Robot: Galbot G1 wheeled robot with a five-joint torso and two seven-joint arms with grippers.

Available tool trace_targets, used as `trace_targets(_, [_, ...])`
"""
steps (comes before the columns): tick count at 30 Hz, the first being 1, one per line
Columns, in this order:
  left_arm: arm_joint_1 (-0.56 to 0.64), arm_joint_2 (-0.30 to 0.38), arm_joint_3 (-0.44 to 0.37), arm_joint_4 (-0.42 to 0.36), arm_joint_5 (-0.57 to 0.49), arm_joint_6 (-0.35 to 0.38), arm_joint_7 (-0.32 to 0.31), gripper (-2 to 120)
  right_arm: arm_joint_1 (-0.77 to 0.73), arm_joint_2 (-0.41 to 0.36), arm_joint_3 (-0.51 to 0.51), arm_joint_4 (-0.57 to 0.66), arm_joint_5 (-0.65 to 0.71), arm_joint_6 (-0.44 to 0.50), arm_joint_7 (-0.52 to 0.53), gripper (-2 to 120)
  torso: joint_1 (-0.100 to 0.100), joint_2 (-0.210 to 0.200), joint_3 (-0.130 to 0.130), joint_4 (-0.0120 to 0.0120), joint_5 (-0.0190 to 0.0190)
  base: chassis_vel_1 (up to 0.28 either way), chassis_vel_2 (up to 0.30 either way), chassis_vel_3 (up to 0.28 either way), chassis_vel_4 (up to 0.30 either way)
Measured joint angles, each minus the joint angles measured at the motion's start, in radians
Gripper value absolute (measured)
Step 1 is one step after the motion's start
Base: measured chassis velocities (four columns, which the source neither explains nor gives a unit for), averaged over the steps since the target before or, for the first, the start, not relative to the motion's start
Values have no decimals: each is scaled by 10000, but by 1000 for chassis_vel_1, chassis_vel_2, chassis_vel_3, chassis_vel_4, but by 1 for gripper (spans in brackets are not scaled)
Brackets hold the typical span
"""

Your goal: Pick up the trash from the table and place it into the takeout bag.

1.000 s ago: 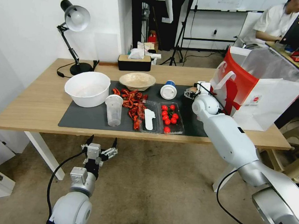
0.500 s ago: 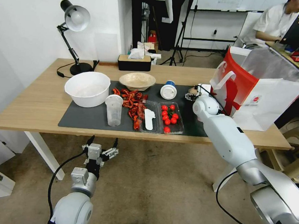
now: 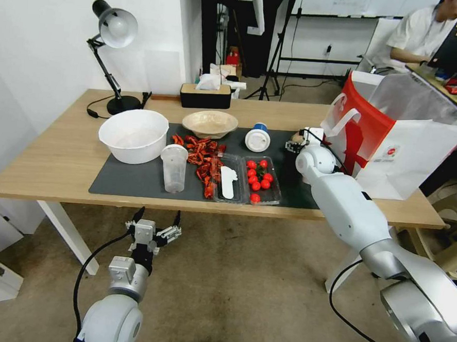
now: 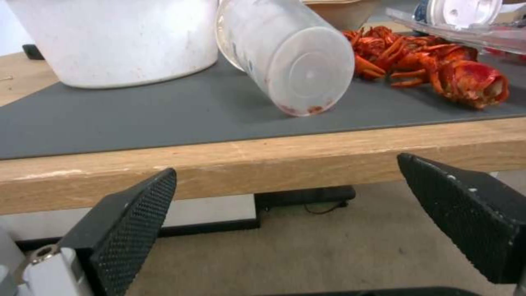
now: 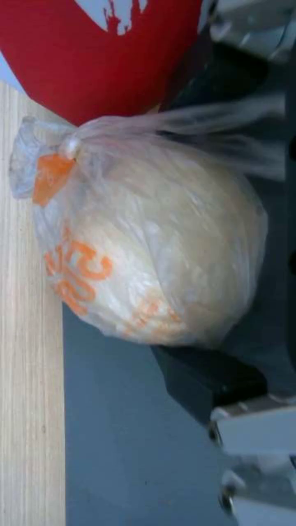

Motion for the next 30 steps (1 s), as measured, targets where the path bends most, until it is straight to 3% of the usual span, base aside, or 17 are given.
trace_targets(5, [-22,13,47,6,2,-6,-5,100,-80,-6,41,34,-20,52,5,71,0,0,-1,1,-2,0,0,0,0])
trace_targets(8, [-76,60,81,49,-10,-6,-7,100,-198,-15,129,150,-59,92,3,56,-1,0,-1,2,-2,0,0,0,0])
trace_targets(20, [-145,128,153,156,-82,-17,-18,100,-784,-356,335,1204,-228,168,-13,14,0,-2,1,-1,0,0,0,0,0])
trace_targets(24, [-143,105,171,157,-80,-40,-24,100,-1009,-556,425,1711,-424,245,-30,8,0,-2,1,-1,0,0,0,0,0])
trace_targets(30, [-132,105,142,127,-79,-60,-29,100,-1468,-952,521,2797,-497,275,-37,8,0,-2,1,1,-2,0,0,0,0])
